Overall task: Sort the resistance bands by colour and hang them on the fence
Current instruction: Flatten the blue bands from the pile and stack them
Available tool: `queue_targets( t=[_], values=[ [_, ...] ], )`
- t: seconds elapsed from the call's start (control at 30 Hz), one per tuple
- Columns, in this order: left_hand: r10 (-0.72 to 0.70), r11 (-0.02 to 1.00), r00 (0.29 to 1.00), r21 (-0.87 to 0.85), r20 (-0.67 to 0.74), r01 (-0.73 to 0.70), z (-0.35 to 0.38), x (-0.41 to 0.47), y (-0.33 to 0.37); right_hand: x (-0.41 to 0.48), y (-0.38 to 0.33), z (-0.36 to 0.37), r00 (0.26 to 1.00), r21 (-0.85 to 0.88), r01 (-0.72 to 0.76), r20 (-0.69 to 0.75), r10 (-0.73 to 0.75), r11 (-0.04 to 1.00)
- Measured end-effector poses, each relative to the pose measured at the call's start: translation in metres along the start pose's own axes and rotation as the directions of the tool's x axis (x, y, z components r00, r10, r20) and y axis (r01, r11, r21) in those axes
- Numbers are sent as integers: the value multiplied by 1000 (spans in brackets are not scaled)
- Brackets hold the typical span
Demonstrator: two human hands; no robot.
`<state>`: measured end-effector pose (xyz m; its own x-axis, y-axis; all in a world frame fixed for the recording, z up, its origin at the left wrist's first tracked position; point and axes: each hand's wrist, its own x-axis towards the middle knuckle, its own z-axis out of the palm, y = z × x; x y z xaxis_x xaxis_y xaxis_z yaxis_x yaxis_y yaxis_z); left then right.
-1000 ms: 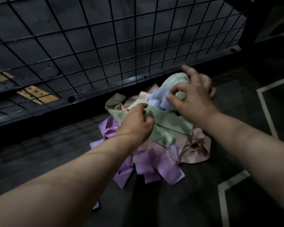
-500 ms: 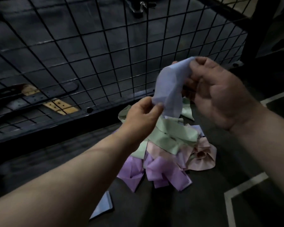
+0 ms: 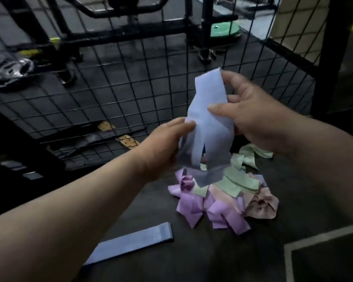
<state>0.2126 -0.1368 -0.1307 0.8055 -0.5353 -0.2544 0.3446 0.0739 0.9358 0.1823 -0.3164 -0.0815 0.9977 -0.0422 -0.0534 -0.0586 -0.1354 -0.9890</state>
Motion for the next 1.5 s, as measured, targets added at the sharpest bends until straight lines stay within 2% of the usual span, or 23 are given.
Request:
queue_targets(
  t=[0.17,0.27,0.37,0.53,0.63,0.8,0.87,0.97,1.03,1.13,1.27,1.4,1.5],
  values=[
    [123,984,973,149,-194,-94,-16,-73,41,-50,-62,31,983,79,-22,183,7,997],
    [225,970,913,163,-340,-179,-28,-122,61,-87,-91,58,947,36,-12,320,0,999],
    [265,964,891,134,-369,-231,-38,-173,77,-121,-111,90,922,-55,4,387,18,998],
    [271,962,907,54,-323,-269,-40,-247,94,-158,-149,142,973,-260,151,208,-97,954],
    [230,970,931,-12,-283,-243,-41,-283,94,-178,-159,172,963,-347,220,225,-146,912],
    [186,969,953,-118,-239,-218,-47,-311,75,-194,-142,208,973,-250,211,142,-179,945],
    [111,977,973,-155,-201,-144,-54,-315,64,-196,-134,214,981,-209,186,98,-168,960],
    [8,968,994,-247,-110,-35,-66,-316,48,-186,-128,214,984,-239,176,25,-175,955],
    [-35,978,997,-206,-68,20,-70,-315,38,-172,-127,208,986,-178,137,-67,-151,975],
    [-49,998,998,-40,34,50,-75,-314,27,-152,-126,194,980,22,69,-187,-63,997],
    [-94,992,985,92,145,81,-86,-315,24,-134,-117,171,958,235,13,-281,55,972],
    [-149,974,986,183,75,134,-97,-310,23,-120,-107,147,911,300,-6,-393,129,954],
    [-148,978,986,135,-75,157,-99,-304,25,-116,-98,134,897,267,-37,-416,150,963]
  ],
)
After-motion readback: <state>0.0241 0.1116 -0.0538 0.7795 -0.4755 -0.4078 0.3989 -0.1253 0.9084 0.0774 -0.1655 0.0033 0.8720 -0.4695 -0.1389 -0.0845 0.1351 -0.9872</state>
